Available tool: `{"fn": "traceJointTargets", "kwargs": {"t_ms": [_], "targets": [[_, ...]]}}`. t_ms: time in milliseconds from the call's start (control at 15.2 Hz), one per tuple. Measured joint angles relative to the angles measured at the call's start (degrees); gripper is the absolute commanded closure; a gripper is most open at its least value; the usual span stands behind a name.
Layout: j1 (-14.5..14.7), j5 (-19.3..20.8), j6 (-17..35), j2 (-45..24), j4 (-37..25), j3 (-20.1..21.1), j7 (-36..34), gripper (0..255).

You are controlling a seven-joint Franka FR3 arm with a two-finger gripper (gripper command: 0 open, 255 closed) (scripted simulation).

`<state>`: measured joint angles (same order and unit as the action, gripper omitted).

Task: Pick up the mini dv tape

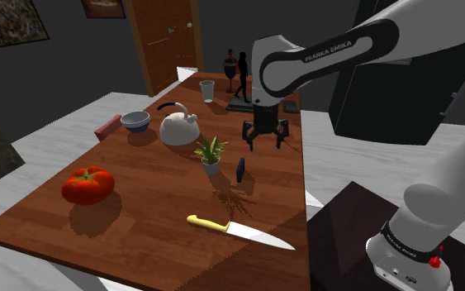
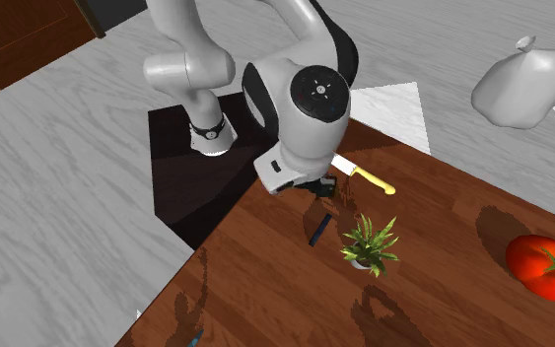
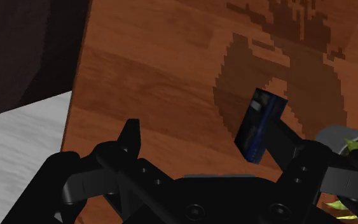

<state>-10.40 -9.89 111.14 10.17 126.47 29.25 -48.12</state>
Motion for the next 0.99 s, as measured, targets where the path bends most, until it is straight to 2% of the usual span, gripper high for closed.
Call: {"fn": "traceJointTargets", "kwargs": {"t_ms": [264,528,990], "targets": [[-0.8,5.8,2.9,-10.3,-6.4,1.8,-12.2,0],[0.3,11.6,4.4,-19.8,-13.2,1.5,-23.6,0],[1.1,14.4,8.3,-24.4,-13.2,0.6,-26.7,0]]}}
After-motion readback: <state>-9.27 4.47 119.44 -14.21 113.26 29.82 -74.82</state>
